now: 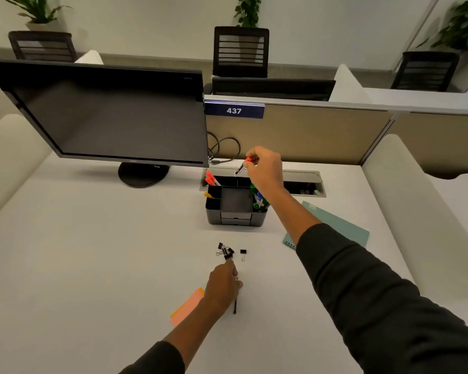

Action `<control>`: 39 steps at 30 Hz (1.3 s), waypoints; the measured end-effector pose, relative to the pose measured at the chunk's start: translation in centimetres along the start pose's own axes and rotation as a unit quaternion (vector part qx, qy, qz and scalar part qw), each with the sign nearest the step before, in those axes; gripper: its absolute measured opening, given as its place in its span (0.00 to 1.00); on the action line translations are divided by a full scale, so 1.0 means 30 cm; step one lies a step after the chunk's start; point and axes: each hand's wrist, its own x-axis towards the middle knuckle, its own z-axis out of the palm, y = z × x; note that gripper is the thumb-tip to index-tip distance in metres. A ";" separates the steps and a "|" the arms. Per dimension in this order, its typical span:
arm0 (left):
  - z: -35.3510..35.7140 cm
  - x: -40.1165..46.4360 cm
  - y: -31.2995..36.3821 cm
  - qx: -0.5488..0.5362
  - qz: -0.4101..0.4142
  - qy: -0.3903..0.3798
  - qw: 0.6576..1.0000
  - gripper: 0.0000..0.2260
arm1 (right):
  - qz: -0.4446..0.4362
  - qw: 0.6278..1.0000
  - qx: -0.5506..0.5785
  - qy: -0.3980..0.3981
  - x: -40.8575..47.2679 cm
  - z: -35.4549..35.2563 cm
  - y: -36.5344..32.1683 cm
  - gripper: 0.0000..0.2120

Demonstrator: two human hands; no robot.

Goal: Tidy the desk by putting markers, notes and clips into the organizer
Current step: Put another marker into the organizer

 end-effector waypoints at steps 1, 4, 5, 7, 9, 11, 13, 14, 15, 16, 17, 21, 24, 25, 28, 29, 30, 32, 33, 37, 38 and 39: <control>-0.001 -0.001 0.002 0.008 0.003 0.002 1.000 0.09 | 0.005 1.000 -0.004 -0.008 0.002 0.023 0.002 0.05; 0.002 -0.002 -0.008 0.020 0.006 0.003 1.000 0.07 | 0.011 0.999 -0.026 -0.030 0.016 0.091 0.018 0.05; 0.004 -0.002 -0.011 0.021 0.008 0.003 1.000 0.06 | 0.008 0.999 -0.034 -0.038 0.019 0.110 0.026 0.05; 0.007 -0.003 -0.009 0.032 0.015 0.004 0.999 0.05 | 0.002 0.997 -0.051 -0.050 0.028 0.143 0.040 0.04; 0.008 -0.003 0.002 0.034 0.016 0.001 0.999 0.08 | 0.002 0.996 -0.063 -0.061 0.038 0.169 0.054 0.04; 0.006 -0.002 0.014 0.035 0.009 -0.006 0.999 0.11 | 0.001 0.995 -0.072 -0.071 0.045 0.193 0.066 0.04; 0.003 -0.001 0.021 0.033 -0.001 -0.010 0.999 0.12 | 0.000 0.993 -0.084 -0.079 0.049 0.215 0.080 0.04; 0.002 0.001 0.023 0.034 -0.005 -0.012 0.999 0.12 | 0.001 0.993 -0.088 -0.084 0.051 0.224 0.086 0.04; 0.001 0.002 0.024 0.033 -0.007 -0.012 0.999 0.12 | 0.005 0.992 -0.092 -0.089 0.052 0.232 0.092 0.04; -0.003 0.003 0.027 0.029 -0.011 -0.011 0.999 0.12 | 0.010 0.991 -0.096 -0.096 0.052 0.240 0.098 0.04; -0.007 0.006 0.029 0.026 -0.014 -0.010 1.000 0.12 | 0.016 0.990 -0.098 -0.104 0.052 0.247 0.104 0.04; -0.034 0.017 0.038 0.003 -0.025 -0.008 1.000 0.10 | 0.031 0.987 -0.098 -0.122 0.049 0.277 0.124 0.05; -0.058 0.025 0.043 -0.030 -0.038 -0.010 0.999 0.08 | 0.034 0.986 -0.104 -0.127 0.045 0.292 0.132 0.06; -0.065 0.029 0.044 -0.041 -0.038 -0.011 0.998 0.07 | 0.032 0.985 -0.106 -0.129 0.044 0.295 0.133 0.05; -0.085 0.035 0.046 -0.058 -0.041 -0.015 0.997 0.07 | 0.032 0.983 -0.117 -0.137 0.043 0.310 0.133 0.04; -0.089 0.036 0.045 -0.065 -0.043 -0.018 0.997 0.07 | 0.033 0.982 -0.120 -0.140 0.041 0.317 0.135 0.04; -0.092 0.037 0.041 -0.072 -0.044 -0.020 0.996 0.07 | 0.035 0.982 -0.121 -0.143 0.040 0.322 0.138 0.05; -0.096 0.037 0.030 -0.085 -0.042 -0.023 0.995 0.06 | 0.038 0.982 -0.117 -0.144 0.039 0.330 0.145 0.06; -0.097 0.035 0.025 -0.090 -0.042 -0.025 0.995 0.06 | 0.036 0.982 -0.116 -0.144 0.040 0.331 0.148 0.06; -0.104 0.033 0.006 -0.127 -0.051 -0.029 0.990 0.04 | 0.027 0.982 -0.104 -0.156 0.041 0.330 0.152 0.14; -0.108 0.032 0.004 -0.143 -0.053 -0.026 0.988 0.03 | 0.030 0.982 -0.098 -0.160 0.038 0.327 0.151 0.17; -0.114 0.033 0.002 -0.159 -0.053 -0.020 0.986 0.03 | 0.034 0.982 -0.090 -0.163 0.034 0.324 0.151 0.20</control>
